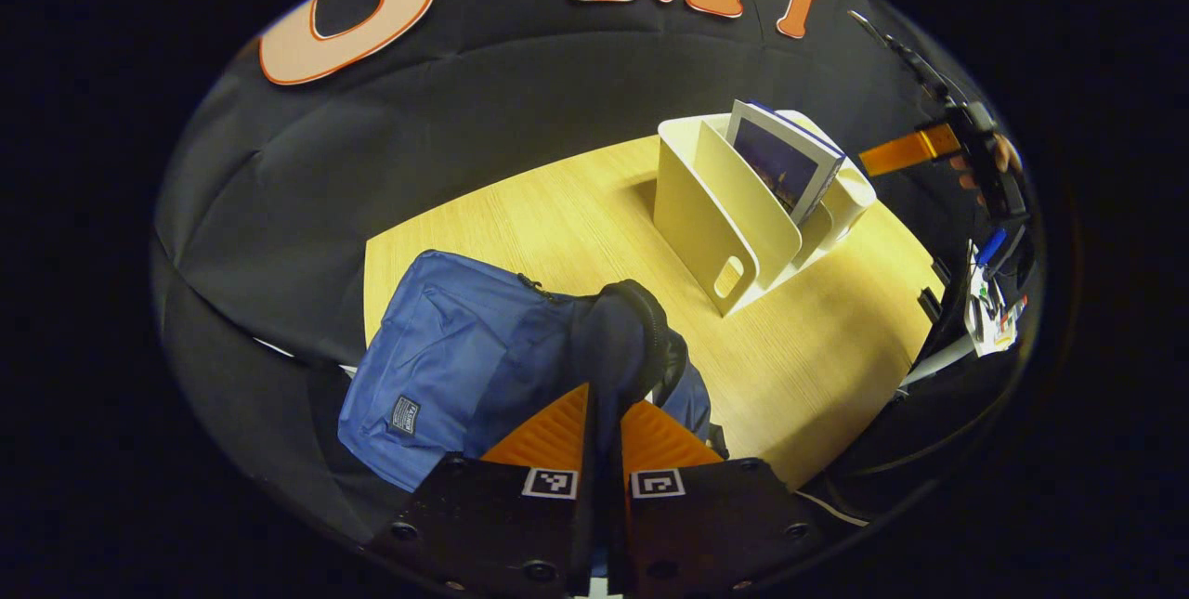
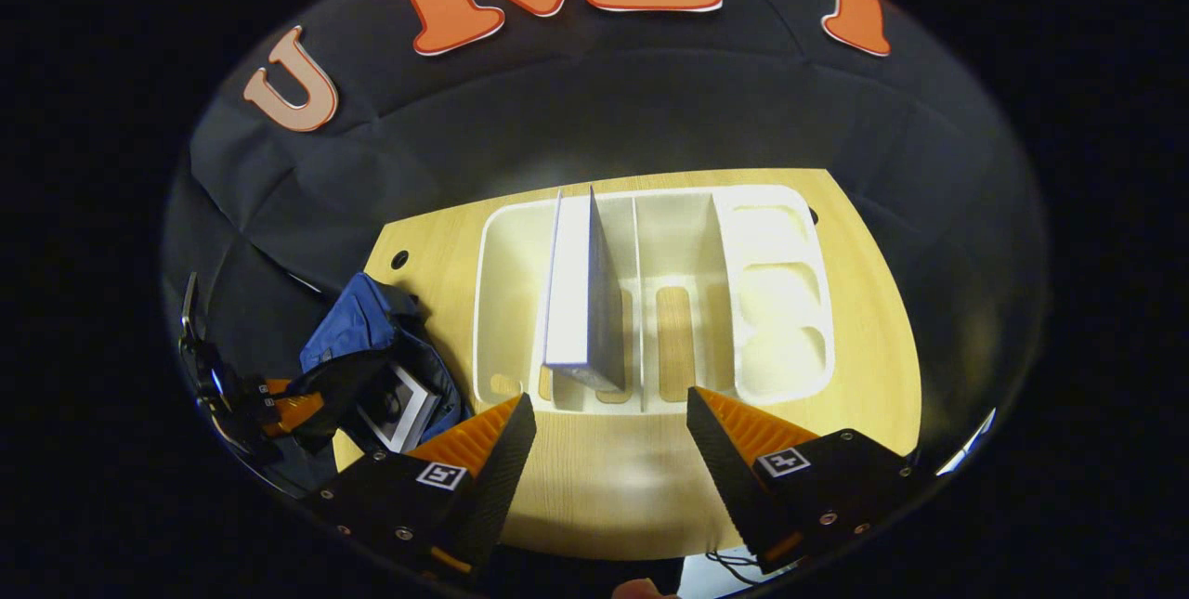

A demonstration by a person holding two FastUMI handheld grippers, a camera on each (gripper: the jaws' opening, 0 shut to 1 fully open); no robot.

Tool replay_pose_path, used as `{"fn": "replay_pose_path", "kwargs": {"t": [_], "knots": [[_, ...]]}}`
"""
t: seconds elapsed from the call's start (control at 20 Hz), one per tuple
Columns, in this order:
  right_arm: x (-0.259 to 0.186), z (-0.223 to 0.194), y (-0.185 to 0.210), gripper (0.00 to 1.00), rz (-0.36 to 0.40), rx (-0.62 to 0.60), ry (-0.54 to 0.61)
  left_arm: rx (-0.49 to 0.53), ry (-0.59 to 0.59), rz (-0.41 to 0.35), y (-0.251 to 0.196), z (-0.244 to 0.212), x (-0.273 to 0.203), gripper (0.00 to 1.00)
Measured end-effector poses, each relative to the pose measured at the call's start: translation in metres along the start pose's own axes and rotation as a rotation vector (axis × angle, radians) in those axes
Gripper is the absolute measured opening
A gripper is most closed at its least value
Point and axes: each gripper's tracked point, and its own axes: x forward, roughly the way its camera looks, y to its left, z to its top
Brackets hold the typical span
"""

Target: Open the schoolbag, grab two books from the bookshelf and put them into the schoolbag.

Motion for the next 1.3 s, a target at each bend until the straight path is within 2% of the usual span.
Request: {"fn": "replay_pose_path", "kwargs": {"t": [0.4, 0.8, 0.9, 1.0, 1.05, 1.1, 1.15, 1.2, 1.25, 1.3], "knots": [[0.033, 0.045, 0.019, 0.97, 0.026, -0.057, 0.123, -0.086, -0.001, -0.022, 0.002, -0.016, 0.006, 0.07], [0.078, 0.064, 0.019, 0.97, -0.048, -0.162, 0.262, -0.144, 0.0, -0.038, 0.001, -0.026, 0.012, 0.07], [0.086, 0.06, 0.02, 0.89, -0.075, -0.177, 0.288, -0.159, 0.003, -0.042, 0.001, -0.03, 0.012, 0.07], [0.09, 0.054, 0.022, 0.75, -0.097, -0.196, 0.321, -0.171, 0.002, -0.046, 0.002, -0.032, 0.013, 0.07], [0.091, 0.051, 0.023, 0.63, -0.106, -0.204, 0.338, -0.177, 0.002, -0.048, 0.002, -0.033, 0.012, 0.07], [0.091, 0.05, 0.02, 0.57, -0.124, -0.209, 0.353, -0.181, 0.002, -0.051, 0.002, -0.034, 0.013, 0.07], [0.09, 0.05, 0.019, 0.35, -0.143, -0.2, 0.365, -0.185, 0.001, -0.054, 0.002, -0.035, 0.013, 0.07], [0.091, 0.048, 0.019, 0.33, -0.151, -0.186, 0.377, -0.189, -0.002, -0.057, 0.001, -0.035, 0.014, 0.07], [0.091, 0.048, 0.02, 0.38, -0.161, -0.171, 0.381, -0.192, -0.003, -0.06, 0.001, -0.036, 0.014, 0.07], [0.091, 0.047, 0.019, 0.35, -0.164, -0.162, 0.393, -0.195, -0.004, -0.063, 0.001, -0.037, 0.015, 0.07]]}}
